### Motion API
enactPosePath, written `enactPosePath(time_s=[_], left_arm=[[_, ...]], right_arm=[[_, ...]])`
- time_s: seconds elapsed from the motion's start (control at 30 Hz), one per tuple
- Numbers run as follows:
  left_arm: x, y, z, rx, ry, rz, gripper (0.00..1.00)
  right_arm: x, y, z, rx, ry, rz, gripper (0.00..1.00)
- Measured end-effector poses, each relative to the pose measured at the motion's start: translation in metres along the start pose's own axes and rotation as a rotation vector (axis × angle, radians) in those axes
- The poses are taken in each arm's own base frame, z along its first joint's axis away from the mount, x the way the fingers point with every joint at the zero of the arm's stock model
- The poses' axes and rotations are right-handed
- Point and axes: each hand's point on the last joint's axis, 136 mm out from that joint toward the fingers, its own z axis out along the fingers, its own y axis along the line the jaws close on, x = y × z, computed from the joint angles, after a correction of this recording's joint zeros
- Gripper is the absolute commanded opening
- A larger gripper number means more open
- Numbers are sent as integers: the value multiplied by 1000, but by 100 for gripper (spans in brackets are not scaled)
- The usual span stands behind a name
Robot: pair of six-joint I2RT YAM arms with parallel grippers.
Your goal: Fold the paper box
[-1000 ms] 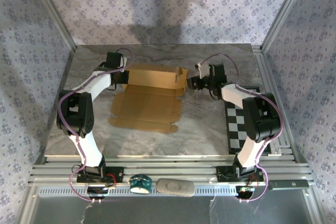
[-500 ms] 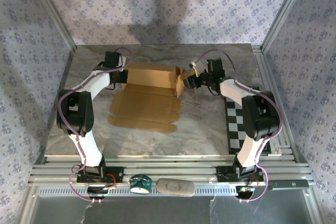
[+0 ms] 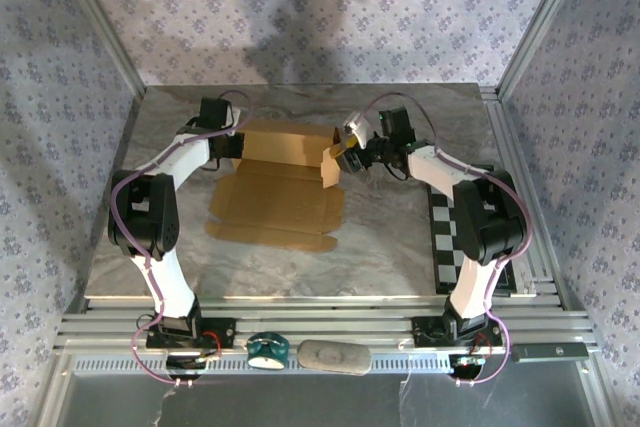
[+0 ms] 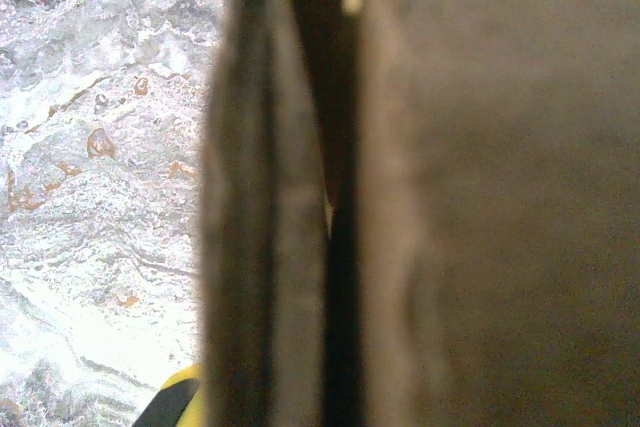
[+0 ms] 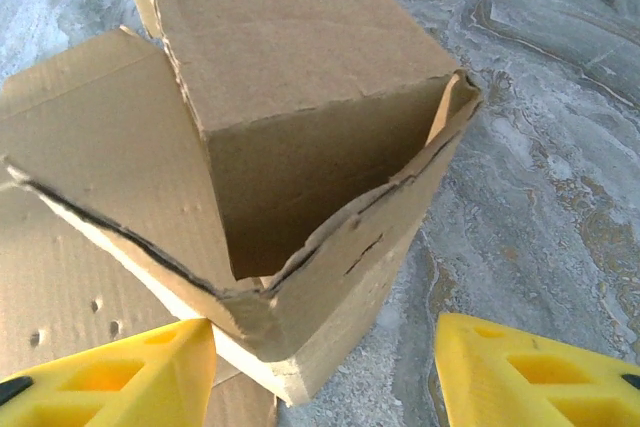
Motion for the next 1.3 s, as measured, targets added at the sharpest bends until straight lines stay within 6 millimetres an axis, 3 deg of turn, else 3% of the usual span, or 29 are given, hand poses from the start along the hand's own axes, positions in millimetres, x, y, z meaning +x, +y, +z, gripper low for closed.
enactPosePath(time_s=[0.6, 1.3], left_arm=[[0, 0, 0, 1, 0, 0, 0], [-1, -1, 0, -2, -5, 0, 0]], right_arm=[[-10, -6, 24, 166, -6, -70, 59], [-11, -30, 56, 436, -7, -12, 41]])
